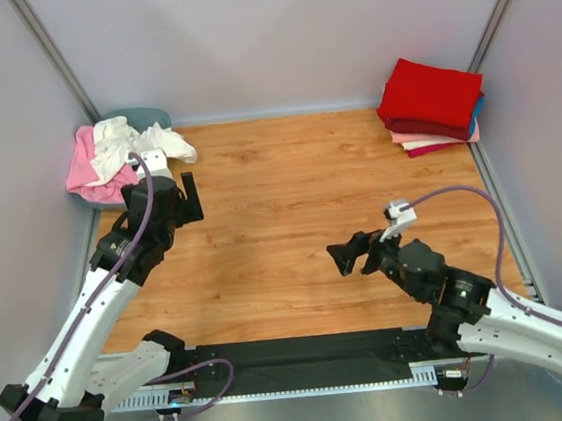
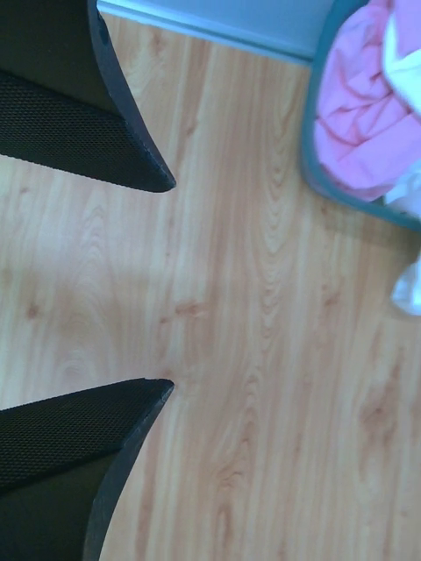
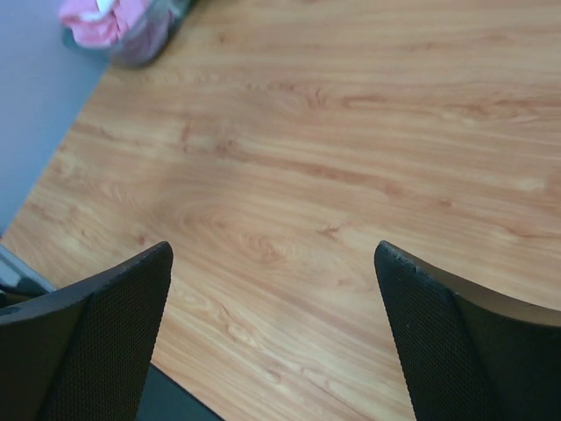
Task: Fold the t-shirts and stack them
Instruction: Reset both grippers
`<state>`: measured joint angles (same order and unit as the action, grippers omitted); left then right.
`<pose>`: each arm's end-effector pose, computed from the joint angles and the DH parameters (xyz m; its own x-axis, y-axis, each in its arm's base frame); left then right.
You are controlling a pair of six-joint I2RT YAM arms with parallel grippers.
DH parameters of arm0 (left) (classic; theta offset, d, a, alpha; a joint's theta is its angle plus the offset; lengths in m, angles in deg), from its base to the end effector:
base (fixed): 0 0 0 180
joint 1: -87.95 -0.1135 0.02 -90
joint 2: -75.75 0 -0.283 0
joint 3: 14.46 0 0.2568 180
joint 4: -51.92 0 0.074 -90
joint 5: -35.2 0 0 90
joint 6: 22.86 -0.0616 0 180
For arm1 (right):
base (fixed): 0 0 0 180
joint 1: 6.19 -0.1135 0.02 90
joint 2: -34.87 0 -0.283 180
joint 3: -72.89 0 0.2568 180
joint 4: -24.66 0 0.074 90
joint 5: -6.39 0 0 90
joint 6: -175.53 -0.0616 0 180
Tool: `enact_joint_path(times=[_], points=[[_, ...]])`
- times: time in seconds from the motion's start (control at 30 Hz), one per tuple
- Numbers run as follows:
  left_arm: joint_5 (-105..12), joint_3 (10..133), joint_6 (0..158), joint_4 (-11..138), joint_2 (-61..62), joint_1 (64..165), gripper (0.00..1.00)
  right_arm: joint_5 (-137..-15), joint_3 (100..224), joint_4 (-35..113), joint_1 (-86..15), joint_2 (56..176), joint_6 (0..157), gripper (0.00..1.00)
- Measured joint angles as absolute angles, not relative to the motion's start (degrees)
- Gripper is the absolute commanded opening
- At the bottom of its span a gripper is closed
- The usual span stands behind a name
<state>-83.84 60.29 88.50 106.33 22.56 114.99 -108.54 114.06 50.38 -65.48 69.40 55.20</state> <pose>0.1888 -0.0628 0.3651 -0.4624 -0.1215 -0.8783 -0.1441 0.9877 -0.0608 0.1064 0.1283 0.2612 -0.4351 0.1642 -0.8853 -0.4130 0.8373 0.3583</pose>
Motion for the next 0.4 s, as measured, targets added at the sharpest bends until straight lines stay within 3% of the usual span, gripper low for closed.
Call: enact_joint_path(times=[0.2, 0.4], points=[[-85.6, 64.3, 86.6, 99.2, 17.9, 107.1, 0.99, -114.2, 106.1, 50.0, -65.4, 50.8, 55.2, 1.00], [-85.1, 69.7, 86.6, 97.1, 12.4, 101.8, 1.00, -116.6, 104.2, 51.1, -65.4, 46.5, 55.4, 1.00]])
